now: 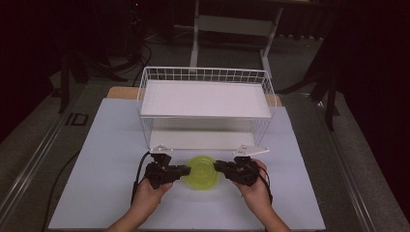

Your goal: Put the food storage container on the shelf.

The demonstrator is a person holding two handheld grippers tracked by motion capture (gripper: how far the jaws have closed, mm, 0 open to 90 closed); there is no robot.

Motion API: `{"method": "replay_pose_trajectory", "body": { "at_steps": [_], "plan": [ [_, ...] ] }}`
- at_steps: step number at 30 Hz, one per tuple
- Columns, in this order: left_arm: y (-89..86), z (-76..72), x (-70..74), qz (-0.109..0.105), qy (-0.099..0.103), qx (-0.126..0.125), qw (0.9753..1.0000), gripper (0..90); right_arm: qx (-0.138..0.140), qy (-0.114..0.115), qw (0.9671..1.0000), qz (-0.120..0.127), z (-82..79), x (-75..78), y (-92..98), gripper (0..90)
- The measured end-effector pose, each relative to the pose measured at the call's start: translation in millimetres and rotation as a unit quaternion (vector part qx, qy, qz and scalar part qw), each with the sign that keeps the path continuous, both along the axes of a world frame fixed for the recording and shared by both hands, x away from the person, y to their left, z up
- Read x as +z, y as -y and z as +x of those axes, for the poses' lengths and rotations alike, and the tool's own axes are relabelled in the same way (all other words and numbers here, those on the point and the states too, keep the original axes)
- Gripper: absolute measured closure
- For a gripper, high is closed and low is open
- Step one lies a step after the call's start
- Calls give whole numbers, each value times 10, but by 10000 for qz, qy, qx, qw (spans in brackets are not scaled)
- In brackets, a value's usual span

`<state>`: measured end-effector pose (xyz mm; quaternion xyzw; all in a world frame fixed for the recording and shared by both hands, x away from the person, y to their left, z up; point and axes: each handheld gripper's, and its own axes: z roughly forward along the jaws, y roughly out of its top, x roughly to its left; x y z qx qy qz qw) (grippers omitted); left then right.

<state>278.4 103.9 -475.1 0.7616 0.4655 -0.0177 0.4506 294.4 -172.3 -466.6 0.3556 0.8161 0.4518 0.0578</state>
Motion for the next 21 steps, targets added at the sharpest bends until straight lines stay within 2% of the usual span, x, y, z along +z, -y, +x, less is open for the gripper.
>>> {"method": "replay_pose_trajectory", "body": {
  "at_steps": [4, 9, 10, 12, 17, 20, 21],
  "plan": [
    [-22, 4, 96, -72, 15, 11, 10000, 815, 20, 60, 10000, 34, 12, 106, -8, 819],
    [-43, 0, 235, -176, 129, 19, 9998, 815, 35, 210, 9997, 71, 9, 238, -9, 817],
    [-51, -2, 332, -189, 229, 13, 9996, 815, 41, 309, 9995, 89, 9, 334, -8, 817],
    [-54, -1, 402, -192, 286, 13, 9994, 814, 55, 393, 9992, 81, 9, 408, -12, 817],
    [-73, 6, 587, -266, 329, 23, 9991, 814, 92, 539, 9984, 119, 19, 599, -14, 817],
    [-115, 46, 658, -585, 174, 26, 9981, 813, 105, 609, 9977, 293, 31, 720, 10, 821],
    [-117, 47, 682, -646, 192, 62, 9977, 814, 116, 585, 9975, 366, 46, 765, 25, 822]
  ]
}}
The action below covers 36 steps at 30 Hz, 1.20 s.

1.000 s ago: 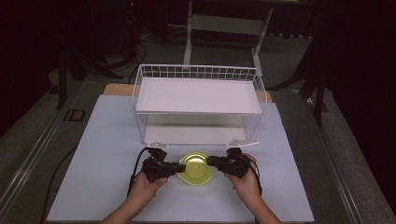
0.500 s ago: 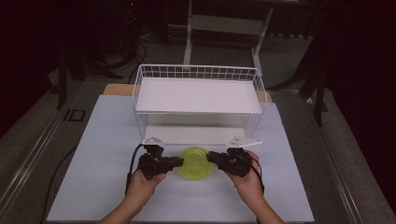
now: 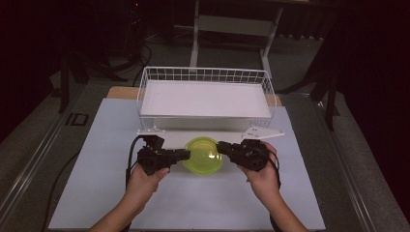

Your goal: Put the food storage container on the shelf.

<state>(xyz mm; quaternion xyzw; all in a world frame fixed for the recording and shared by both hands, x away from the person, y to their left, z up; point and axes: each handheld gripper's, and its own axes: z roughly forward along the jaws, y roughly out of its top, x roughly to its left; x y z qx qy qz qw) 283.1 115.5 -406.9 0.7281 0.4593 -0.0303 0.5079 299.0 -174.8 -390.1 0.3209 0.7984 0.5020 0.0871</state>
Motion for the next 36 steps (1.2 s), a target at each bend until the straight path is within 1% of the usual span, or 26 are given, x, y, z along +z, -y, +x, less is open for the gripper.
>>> {"method": "replay_pose_trajectory", "body": {
  "at_steps": [1, 2, 3, 4, 6, 9, 10, 12, 16, 19, 21, 24, 27, 30, 32, 33, 34, 36],
  "plan": [
    [10, -11, 36, 14, 93, 44, 9999, 814, 14, -28, 10000, -6, 19, 40, 2, 823],
    [22, -16, 78, 40, 162, 71, 9998, 813, -9, 18, 10000, -3, 23, 74, 2, 822],
    [21, 2, 119, 21, 155, 35, 9999, 812, -29, 36, 10000, -30, 28, 101, 0, 822],
    [18, 7, 141, -4, 170, 50, 9998, 812, -35, 35, 10000, -18, 38, 130, 9, 822],
    [39, 18, 202, 47, 235, 46, 9997, 812, -28, 12, 10000, 41, 57, 170, 27, 823],
    [58, 61, 306, 94, 276, 44, 9996, 812, -67, 83, 9999, 41, 83, 235, 39, 822],
    [63, 79, 354, 137, 335, 63, 9993, 812, -69, 90, 9999, 42, 98, 260, 43, 822],
    [65, 121, 432, 165, 372, 57, 9992, 812, -103, 138, 9998, 52, 126, 318, 42, 821],
    [75, 199, 584, 196, 454, 106, 9987, 813, -160, 237, 9996, 43, 200, 455, 34, 822],
    [68, 267, 689, 196, 488, 136, 9985, 814, -188, 279, 9994, 86, 262, 555, 29, 822],
    [59, 318, 735, 148, 459, 157, 9987, 813, -214, 313, 9993, 75, 306, 618, 18, 821],
    [44, 383, 796, 89, 489, 205, 9986, 813, -222, 352, 9991, 107, 379, 699, 4, 822],
    [30, 455, 850, 17, 476, 235, 9986, 812, -241, 362, 9990, 142, 458, 775, -6, 822],
    [28, 512, 893, 53, 498, 317, 9982, 811, -258, 385, 9989, 69, 541, 827, -34, 821],
    [22, 562, 913, 36, 479, 352, 9982, 810, -295, 402, 9988, 36, 590, 857, -51, 819],
    [22, 562, 913, 36, 479, 352, 9982, 810, -299, 393, 9988, 26, 616, 873, -60, 819],
    [18, 616, 931, 14, 439, 401, 9982, 809, -310, 401, 9987, 20, 644, 888, -69, 819],
    [13, 673, 949, 12, 395, 447, 9982, 809, -351, 402, 9986, -8, 699, 914, -89, 818]
  ]
}}
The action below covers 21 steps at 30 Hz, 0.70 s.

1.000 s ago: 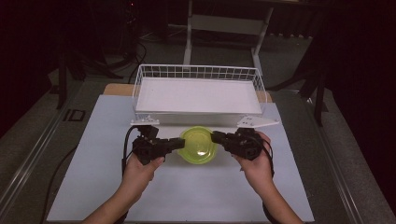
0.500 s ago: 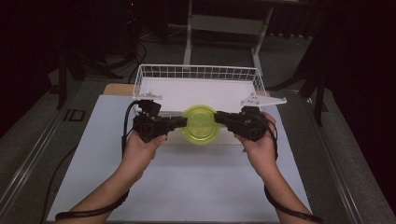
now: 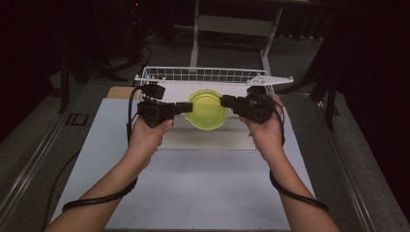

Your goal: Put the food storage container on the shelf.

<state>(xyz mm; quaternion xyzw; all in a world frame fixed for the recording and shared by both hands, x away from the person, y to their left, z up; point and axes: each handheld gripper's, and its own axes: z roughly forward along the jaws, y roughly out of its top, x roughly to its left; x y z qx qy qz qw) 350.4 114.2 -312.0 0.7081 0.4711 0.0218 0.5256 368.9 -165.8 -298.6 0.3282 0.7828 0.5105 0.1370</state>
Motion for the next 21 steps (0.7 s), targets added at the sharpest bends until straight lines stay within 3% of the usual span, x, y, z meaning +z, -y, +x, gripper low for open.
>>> {"method": "replay_pose_trajectory", "body": {
  "at_steps": [8, 15, 21],
  "plan": [
    [6, 209, 25, 149, -13, 157, 9998, 808, -141, -57, 9998, -106, 183, 35, -69, 817],
    [16, 348, 28, 77, -77, 180, 9998, 805, -234, -125, 9992, -313, 354, 70, -107, 812],
    [22, 452, 12, 84, 33, 243, 9997, 775, -370, -263, 9987, -230, 523, 61, -122, 803]
  ]
}}
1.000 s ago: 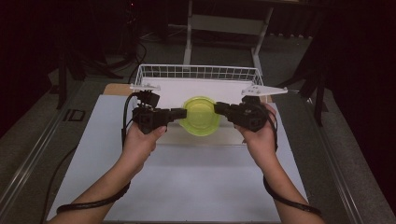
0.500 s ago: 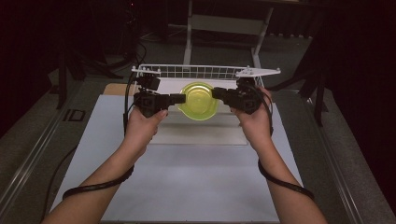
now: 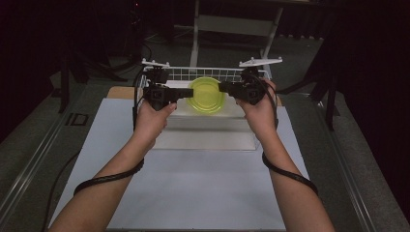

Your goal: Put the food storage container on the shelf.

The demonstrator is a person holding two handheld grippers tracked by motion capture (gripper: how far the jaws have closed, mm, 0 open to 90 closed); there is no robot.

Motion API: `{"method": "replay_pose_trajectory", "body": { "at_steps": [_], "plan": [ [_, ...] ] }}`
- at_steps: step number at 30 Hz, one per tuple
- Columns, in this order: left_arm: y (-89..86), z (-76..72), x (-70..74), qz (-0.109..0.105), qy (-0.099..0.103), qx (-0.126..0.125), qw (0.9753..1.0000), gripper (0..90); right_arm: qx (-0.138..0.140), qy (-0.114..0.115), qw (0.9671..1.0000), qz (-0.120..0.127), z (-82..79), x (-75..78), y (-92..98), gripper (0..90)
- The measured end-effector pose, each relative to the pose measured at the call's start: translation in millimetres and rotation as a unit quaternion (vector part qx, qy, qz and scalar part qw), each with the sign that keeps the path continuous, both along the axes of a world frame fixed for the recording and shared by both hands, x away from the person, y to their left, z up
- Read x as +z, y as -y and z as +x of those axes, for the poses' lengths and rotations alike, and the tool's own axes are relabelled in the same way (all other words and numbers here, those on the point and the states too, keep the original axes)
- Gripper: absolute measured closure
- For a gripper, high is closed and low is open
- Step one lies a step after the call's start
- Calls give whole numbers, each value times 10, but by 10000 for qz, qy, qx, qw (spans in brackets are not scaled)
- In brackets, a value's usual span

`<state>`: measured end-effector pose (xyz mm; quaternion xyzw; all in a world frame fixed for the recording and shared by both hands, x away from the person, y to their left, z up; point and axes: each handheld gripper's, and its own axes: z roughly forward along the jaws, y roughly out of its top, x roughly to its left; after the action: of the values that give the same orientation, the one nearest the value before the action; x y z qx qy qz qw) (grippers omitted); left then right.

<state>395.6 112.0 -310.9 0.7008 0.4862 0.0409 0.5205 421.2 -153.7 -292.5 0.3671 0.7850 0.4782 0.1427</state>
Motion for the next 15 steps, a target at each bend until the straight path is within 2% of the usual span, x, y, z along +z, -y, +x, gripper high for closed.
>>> {"method": "replay_pose_trajectory", "body": {
  "at_steps": [2, 3, 4, 7, 12, 14, 15],
  "plan": [
    [-25, 24, -32, -167, -30, -44, 9998, 764, -56, -53, 9999, 125, 40, -26, 4, 799],
    [-38, 44, -50, -233, -108, -92, 9996, 756, -90, -53, 9998, 156, 54, -38, 5, 795],
    [-39, 64, -73, -226, -171, -133, 9995, 730, -133, -67, 9998, 159, 66, -49, 3, 791],
    [-40, 83, -113, -243, -192, -97, 9995, 661, -219, -68, 9997, 0, 98, -89, -27, 775],
    [-10, 70, -100, -156, -85, -27, 9998, 642, -352, -95, 9993, -28, 140, -110, -32, 718],
    [5, 50, -95, 55, 62, 72, 9999, 591, -368, -119, 9992, -50, 159, -111, -29, 673],
    [1, 54, -100, -6, 37, 55, 10000, 585, -379, -100, 9992, -100, 164, -117, -35, 635]
  ]
}}
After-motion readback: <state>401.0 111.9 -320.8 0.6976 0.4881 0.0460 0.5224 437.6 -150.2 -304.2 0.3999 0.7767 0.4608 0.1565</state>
